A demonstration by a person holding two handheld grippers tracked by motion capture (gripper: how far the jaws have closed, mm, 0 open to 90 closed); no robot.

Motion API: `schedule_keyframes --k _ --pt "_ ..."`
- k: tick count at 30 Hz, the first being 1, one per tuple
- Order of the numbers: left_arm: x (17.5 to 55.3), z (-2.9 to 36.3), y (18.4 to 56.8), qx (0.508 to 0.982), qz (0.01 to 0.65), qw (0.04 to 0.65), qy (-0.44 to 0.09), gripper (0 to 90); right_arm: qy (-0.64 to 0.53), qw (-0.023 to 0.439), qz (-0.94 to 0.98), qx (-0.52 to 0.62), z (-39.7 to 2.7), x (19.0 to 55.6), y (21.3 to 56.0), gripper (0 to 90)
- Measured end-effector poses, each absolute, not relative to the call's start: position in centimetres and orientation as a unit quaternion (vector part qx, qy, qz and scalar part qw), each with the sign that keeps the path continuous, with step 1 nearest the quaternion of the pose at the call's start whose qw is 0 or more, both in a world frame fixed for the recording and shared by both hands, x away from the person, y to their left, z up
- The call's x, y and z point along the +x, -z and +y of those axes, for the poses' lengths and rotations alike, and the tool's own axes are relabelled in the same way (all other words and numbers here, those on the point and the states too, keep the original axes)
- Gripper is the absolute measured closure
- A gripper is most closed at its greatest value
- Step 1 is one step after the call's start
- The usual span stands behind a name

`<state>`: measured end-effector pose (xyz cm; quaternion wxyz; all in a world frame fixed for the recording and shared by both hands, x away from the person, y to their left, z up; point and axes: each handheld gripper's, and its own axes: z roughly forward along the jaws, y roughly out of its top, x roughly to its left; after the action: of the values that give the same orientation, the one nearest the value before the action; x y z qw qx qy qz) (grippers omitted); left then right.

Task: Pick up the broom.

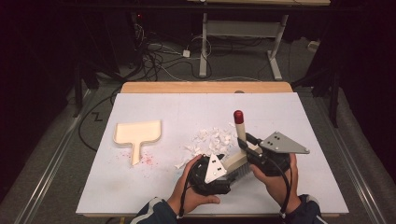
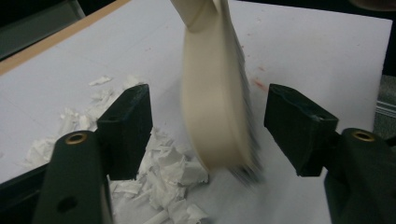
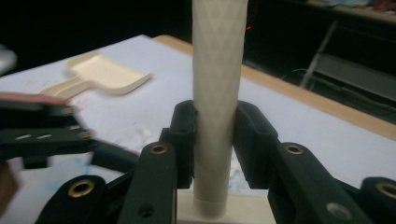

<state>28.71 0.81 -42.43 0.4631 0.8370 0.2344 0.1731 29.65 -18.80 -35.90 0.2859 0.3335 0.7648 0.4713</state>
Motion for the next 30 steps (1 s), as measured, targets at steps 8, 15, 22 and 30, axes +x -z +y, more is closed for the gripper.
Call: schedule_keyframes --k 8,15,22,30 --pt "29.4 2.1 42.9 0.84 0.223 0.473 -0.148 61.2 -0.476 0.297 0.77 0.303 -17.3 27.9 35.7 70.6" --pt "29.6 4.0 41.5 0.845 0.199 0.479 -0.13 64.7 -0.502 0.278 0.774 0.269 -17.8 27.4 34.8 68.2" --pt "29.2 5.7 40.5 0.874 0.146 0.451 -0.107 64.9 -0.5 0.235 0.812 0.189 -19.7 27.6 34.1 44.9" --pt "28.4 6.0 40.3 0.899 0.075 0.424 -0.078 64.8 -0.439 0.166 0.875 0.121 -20.3 28.4 36.5 34.7"
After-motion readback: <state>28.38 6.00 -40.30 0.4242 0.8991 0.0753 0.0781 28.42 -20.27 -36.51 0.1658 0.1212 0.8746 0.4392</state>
